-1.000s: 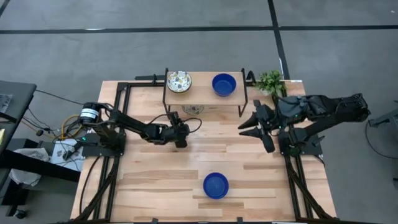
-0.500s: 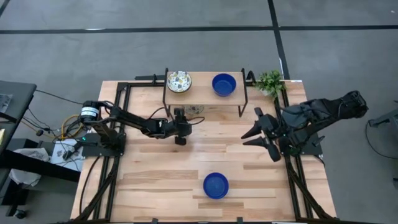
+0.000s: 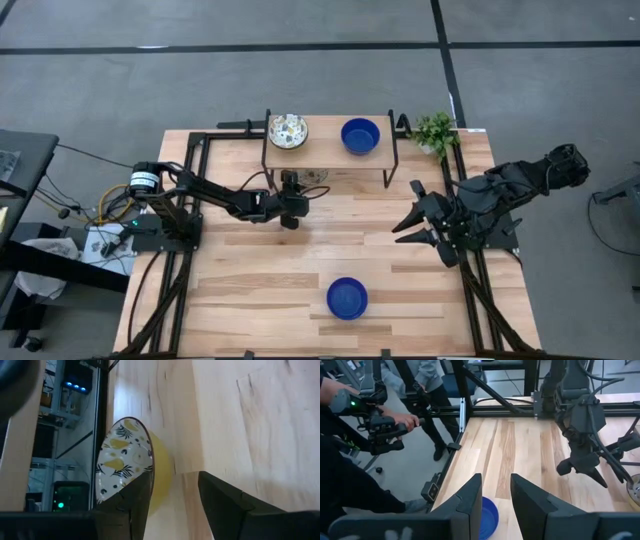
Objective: Pick & Place Mini bowls
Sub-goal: Stack the white bowl on top of the white bowl on the shelf
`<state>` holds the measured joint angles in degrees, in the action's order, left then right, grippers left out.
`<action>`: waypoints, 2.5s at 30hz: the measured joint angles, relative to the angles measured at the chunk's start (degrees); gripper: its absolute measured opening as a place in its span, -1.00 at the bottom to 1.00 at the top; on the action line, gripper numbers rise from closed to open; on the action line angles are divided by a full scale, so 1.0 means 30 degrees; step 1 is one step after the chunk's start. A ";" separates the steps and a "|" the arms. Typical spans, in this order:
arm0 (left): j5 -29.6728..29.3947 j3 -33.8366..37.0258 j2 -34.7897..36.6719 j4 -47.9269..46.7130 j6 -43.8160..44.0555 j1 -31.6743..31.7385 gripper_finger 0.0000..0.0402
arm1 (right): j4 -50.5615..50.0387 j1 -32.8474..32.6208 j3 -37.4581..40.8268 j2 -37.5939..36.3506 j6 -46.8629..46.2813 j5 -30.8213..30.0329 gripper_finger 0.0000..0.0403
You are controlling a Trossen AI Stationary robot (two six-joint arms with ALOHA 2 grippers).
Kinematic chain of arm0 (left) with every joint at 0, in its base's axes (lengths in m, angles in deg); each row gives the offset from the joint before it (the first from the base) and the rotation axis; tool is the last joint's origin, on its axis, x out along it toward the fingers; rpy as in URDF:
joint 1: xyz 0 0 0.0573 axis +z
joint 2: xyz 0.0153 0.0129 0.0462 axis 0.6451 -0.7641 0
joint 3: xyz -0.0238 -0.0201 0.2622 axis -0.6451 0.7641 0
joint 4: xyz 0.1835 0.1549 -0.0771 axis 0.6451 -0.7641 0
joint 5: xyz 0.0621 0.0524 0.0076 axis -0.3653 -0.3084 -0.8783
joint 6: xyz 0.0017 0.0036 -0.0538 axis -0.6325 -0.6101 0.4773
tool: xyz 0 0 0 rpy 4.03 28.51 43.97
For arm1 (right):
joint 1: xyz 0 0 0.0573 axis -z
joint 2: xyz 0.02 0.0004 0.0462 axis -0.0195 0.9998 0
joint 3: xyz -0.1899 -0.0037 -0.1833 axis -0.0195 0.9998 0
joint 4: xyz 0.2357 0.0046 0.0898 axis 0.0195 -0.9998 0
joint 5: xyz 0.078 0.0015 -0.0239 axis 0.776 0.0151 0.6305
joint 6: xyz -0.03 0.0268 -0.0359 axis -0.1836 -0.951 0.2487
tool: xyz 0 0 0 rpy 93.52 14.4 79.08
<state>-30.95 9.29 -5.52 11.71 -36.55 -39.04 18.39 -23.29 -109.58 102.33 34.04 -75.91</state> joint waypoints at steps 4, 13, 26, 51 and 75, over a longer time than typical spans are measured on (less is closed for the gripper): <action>-0.0028 0.0000 0.0000 -0.0004 -0.0013 -0.0130 -0.18 | -0.0065 0.0003 0.0000 0.0004 -0.0007 0.0005 -0.55; -0.0036 0.0000 0.0170 -0.0041 0.0020 -0.2822 -0.18 | -0.1932 0.0189 0.0000 0.0589 -0.1157 -0.0095 -0.55; -0.4138 0.0007 0.3384 -0.0110 0.3204 -0.8973 -0.18 | -0.1837 0.0931 0.0000 0.4648 -0.1985 -0.5377 -0.55; 0.3427 0.0015 1.5708 -0.7866 1.8589 -1.2562 -0.18 | 1.4451 0.2684 0.0000 1.8764 -1.5014 -1.7436 -0.67; 0.3697 0.0015 1.6066 -0.8485 1.6866 -1.3137 -0.18 | 1.7909 0.6890 -0.0100 2.1083 -1.1104 -1.5141 -0.67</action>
<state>-19.86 9.34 42.68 -13.75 14.05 -78.45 72.12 -2.62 -109.88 165.58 0.73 -121.33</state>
